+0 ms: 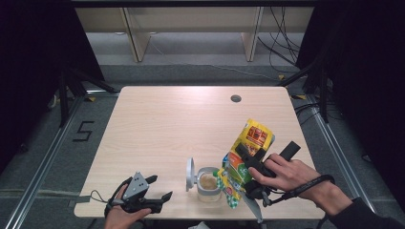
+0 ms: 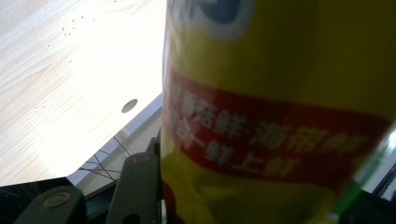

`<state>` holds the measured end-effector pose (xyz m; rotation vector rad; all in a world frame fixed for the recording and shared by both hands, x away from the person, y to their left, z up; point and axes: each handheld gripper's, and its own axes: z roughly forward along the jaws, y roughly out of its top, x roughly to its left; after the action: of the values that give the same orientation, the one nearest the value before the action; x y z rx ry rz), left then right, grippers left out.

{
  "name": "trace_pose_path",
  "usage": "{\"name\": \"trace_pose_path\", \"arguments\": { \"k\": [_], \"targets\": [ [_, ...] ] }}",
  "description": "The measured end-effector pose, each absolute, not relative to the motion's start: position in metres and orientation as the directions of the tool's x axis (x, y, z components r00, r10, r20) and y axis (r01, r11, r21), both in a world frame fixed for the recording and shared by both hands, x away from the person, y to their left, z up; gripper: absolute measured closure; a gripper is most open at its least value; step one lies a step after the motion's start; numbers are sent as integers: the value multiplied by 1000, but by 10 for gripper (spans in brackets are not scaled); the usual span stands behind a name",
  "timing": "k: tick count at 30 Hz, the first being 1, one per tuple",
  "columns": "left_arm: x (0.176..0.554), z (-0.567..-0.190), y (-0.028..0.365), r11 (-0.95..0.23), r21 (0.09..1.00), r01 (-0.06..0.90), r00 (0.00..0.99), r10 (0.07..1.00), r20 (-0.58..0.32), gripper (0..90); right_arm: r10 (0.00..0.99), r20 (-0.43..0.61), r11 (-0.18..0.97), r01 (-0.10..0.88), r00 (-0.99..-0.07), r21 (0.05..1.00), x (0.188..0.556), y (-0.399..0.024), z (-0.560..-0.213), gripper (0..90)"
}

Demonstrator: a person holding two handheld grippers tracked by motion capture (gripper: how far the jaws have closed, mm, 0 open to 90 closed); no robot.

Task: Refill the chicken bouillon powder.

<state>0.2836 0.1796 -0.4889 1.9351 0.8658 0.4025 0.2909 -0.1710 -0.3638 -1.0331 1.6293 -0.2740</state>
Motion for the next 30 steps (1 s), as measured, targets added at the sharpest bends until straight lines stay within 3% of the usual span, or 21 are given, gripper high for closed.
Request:
{"name": "trace_pose_path", "arguments": {
  "k": [30],
  "targets": [
    [284, -489, 180, -304, 863, 404, 697, 714, -74, 210, -746, -666, 582, -473, 14, -662, 291, -172, -363, 588]
  ]
}}
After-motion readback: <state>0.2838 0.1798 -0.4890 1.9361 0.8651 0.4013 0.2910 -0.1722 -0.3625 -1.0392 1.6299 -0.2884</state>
